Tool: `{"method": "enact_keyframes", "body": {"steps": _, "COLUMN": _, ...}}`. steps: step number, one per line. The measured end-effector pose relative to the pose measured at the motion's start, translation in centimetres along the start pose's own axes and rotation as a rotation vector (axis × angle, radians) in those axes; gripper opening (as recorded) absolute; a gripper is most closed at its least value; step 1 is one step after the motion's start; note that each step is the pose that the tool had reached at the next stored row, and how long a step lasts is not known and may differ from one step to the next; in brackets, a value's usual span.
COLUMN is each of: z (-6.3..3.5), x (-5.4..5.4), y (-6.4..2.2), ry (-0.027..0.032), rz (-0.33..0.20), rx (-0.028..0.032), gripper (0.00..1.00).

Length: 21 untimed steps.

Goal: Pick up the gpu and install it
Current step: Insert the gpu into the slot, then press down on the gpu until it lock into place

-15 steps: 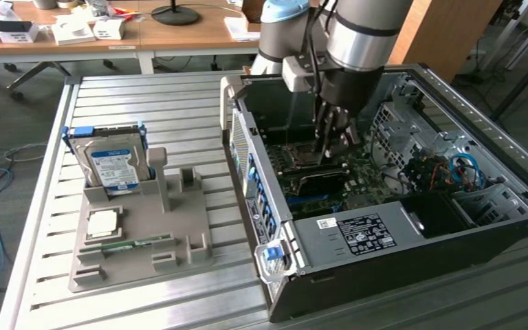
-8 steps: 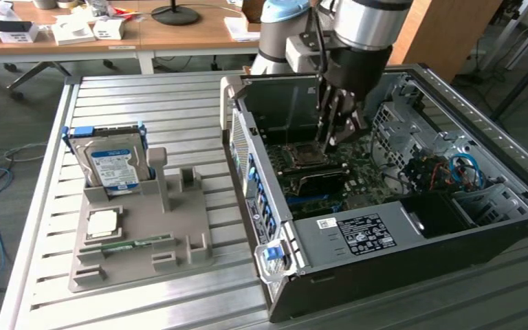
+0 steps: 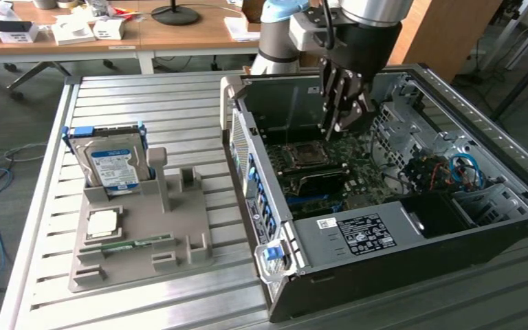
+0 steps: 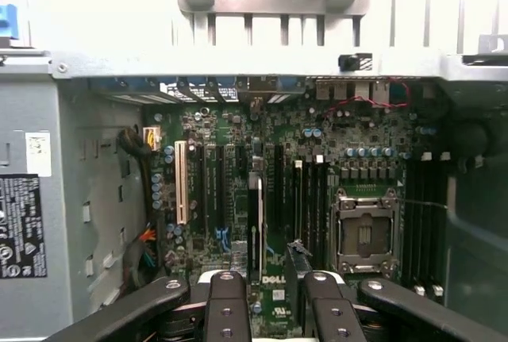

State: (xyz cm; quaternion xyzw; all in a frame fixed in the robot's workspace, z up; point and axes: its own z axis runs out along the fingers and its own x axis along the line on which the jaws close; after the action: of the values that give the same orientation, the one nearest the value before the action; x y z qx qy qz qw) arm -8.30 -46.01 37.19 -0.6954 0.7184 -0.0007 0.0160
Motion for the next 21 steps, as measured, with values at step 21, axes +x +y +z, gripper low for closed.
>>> {"method": "enact_keyframes", "body": {"steps": 21, "z": -0.46, "x": -0.01, "y": -0.01, "ry": 0.0000, "rz": 0.000, "rx": 0.0005, "gripper": 0.20}}
